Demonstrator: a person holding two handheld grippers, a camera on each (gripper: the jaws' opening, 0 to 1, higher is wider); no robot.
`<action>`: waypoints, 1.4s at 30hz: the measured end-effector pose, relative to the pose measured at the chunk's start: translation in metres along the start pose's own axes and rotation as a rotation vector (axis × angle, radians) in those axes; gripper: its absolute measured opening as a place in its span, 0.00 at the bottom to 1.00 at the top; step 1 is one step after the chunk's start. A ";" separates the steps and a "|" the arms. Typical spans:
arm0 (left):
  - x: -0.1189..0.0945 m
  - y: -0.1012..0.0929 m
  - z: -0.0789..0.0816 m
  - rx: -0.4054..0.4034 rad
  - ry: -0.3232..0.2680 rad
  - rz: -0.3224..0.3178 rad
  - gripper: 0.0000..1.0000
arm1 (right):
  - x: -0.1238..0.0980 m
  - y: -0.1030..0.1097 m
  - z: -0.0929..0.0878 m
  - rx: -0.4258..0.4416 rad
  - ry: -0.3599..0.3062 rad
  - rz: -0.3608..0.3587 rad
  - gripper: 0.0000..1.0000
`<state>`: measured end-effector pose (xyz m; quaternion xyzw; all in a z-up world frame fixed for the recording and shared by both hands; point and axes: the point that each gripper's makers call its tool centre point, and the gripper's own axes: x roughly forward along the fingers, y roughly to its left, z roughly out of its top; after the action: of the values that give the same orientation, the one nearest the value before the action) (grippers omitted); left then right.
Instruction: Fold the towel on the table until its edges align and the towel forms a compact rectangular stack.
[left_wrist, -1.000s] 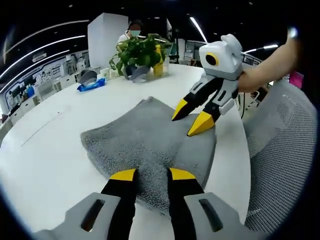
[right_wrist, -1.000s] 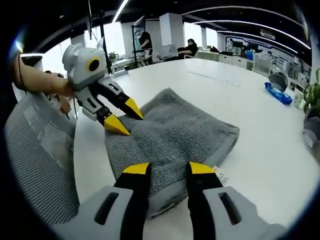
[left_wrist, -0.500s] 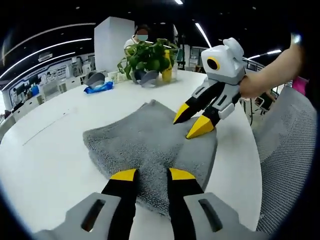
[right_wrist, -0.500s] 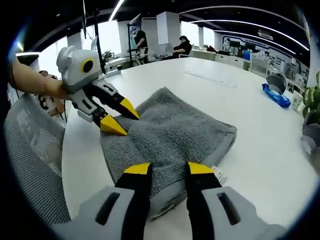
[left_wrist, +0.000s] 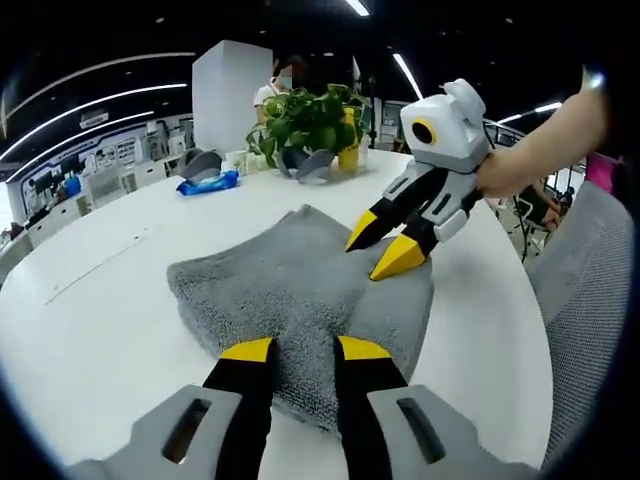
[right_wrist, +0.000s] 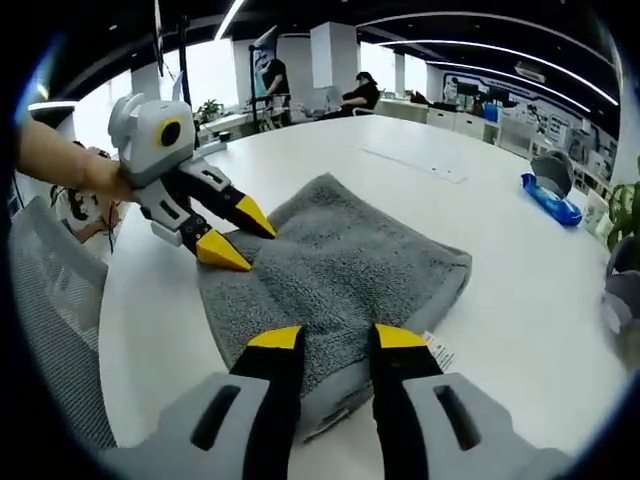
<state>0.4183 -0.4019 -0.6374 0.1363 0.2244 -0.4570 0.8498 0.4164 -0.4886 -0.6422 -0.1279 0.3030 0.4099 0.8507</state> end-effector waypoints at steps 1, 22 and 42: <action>0.002 0.003 0.001 -0.001 0.001 0.003 0.24 | 0.001 -0.002 0.001 0.000 0.001 -0.002 0.24; 0.006 0.024 0.018 -0.150 -0.024 0.073 0.25 | 0.005 -0.024 0.024 0.005 -0.118 -0.029 0.26; -0.161 -0.026 0.085 -0.180 -0.289 0.057 0.92 | -0.155 0.035 0.041 0.098 -0.348 -0.127 0.93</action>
<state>0.3405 -0.3381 -0.4835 -0.0010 0.1358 -0.4258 0.8946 0.3317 -0.5441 -0.5129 -0.0325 0.1619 0.3561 0.9198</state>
